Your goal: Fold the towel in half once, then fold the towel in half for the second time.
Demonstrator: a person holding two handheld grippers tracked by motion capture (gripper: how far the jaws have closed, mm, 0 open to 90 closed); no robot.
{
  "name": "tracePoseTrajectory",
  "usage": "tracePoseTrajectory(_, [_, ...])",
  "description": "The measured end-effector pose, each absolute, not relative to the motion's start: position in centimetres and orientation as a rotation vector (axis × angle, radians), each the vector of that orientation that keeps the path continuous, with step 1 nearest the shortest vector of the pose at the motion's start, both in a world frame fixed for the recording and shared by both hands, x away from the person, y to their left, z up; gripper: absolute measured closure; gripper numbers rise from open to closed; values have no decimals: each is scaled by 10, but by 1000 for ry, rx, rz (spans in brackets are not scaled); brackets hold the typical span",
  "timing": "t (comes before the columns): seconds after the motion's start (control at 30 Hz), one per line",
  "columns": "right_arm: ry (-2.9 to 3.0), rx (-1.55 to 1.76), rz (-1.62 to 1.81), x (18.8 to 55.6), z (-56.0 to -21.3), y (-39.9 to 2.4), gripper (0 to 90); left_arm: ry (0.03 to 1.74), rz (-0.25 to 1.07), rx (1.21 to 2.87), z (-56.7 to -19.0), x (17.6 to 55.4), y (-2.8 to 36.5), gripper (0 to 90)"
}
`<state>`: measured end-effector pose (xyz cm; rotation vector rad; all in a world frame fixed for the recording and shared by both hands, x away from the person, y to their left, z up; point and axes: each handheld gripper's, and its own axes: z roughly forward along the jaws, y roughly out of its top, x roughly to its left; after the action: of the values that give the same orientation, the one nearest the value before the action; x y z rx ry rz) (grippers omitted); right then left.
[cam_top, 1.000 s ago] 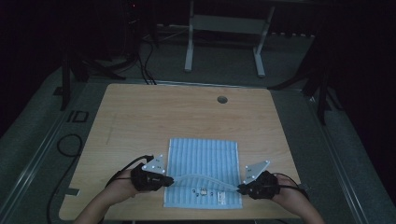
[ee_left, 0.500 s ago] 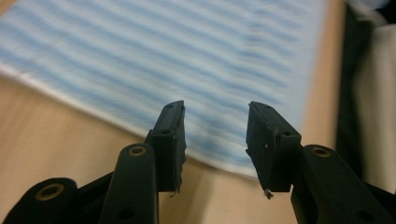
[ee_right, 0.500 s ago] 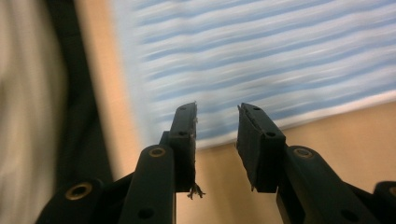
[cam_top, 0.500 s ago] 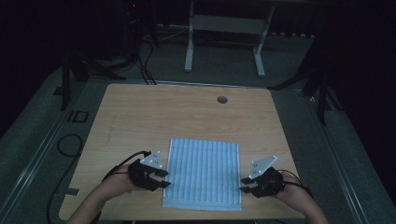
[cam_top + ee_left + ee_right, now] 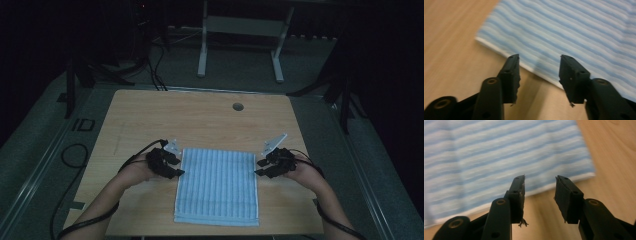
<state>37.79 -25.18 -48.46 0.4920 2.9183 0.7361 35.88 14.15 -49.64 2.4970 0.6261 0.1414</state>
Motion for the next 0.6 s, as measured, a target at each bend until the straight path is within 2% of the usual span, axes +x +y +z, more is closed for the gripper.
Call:
tracePoseTrajectory(0.17, [2902,573,748,405,-482,-256,557,685,185,2509,-492,388,142,502])
tracePoseTrajectory(0.3, [2887,635,753,426,-482,-255,528,727,174,2511,-492,411,136,464])
tracePoseTrajectory(0.43, [2905,685,695,443,-489,-247,525,756,160,2527,-499,430,127,403])
tracePoseTrajectory(0.6, [2958,701,615,455,-504,-236,526,763,136,2564,-516,445,117,402])
